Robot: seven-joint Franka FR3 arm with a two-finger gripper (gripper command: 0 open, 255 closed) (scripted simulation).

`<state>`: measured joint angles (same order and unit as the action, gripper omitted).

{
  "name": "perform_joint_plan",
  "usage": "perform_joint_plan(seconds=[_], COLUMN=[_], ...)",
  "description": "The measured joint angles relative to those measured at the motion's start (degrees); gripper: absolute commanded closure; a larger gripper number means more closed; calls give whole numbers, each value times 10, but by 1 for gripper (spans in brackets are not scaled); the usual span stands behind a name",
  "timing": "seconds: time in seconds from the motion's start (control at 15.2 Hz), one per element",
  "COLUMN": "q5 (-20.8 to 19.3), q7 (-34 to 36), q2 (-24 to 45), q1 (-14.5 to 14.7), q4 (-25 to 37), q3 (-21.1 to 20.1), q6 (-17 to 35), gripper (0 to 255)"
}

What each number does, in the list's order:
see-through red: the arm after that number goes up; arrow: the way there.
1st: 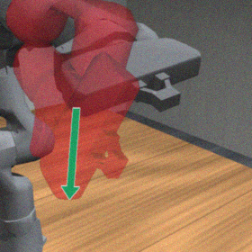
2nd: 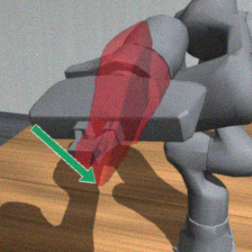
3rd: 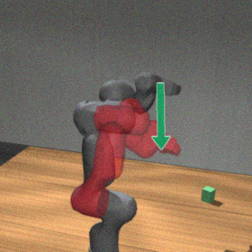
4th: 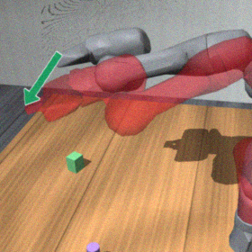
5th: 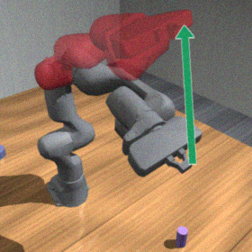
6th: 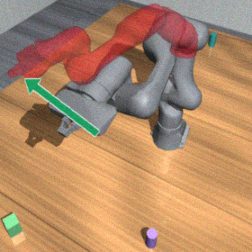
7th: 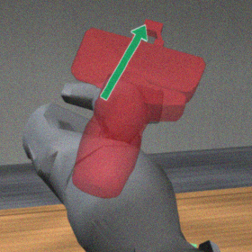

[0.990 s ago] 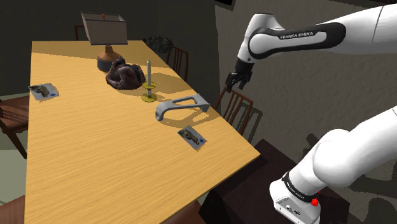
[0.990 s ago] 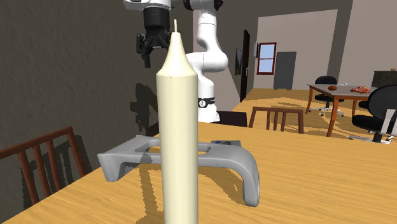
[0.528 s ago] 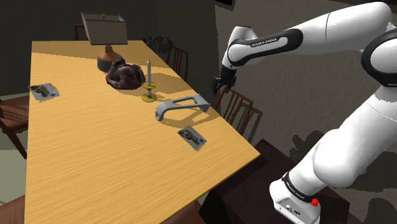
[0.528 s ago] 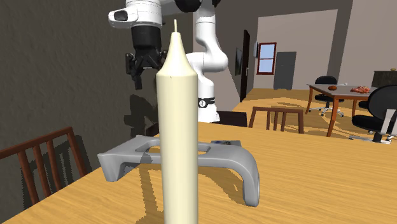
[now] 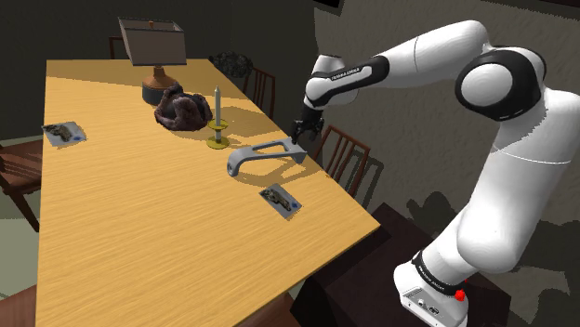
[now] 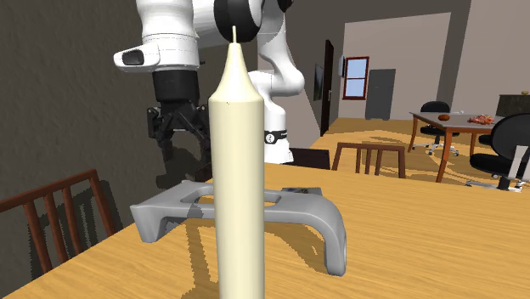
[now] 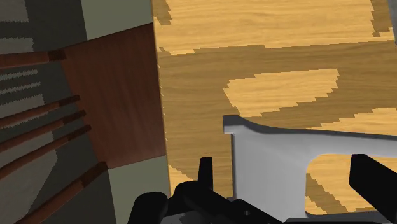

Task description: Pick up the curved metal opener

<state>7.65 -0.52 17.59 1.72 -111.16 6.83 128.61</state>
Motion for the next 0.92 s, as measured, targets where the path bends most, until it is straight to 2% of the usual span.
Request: perform_joint_plan(seconds=[0.13,0.33,0.73,0.79,0.92], q5=[11,20,27,27,28], q7=[-4,-6,-13,-13,-13], q2=[48,87,115,117,119], q1=[-3,-6,-8,-8,-8], q4=[41,70,65,66,67], q3=[-5,-9,-13,-13,-14], q6=[8,17,50,51,53], gripper=[0,0,0,255,255])
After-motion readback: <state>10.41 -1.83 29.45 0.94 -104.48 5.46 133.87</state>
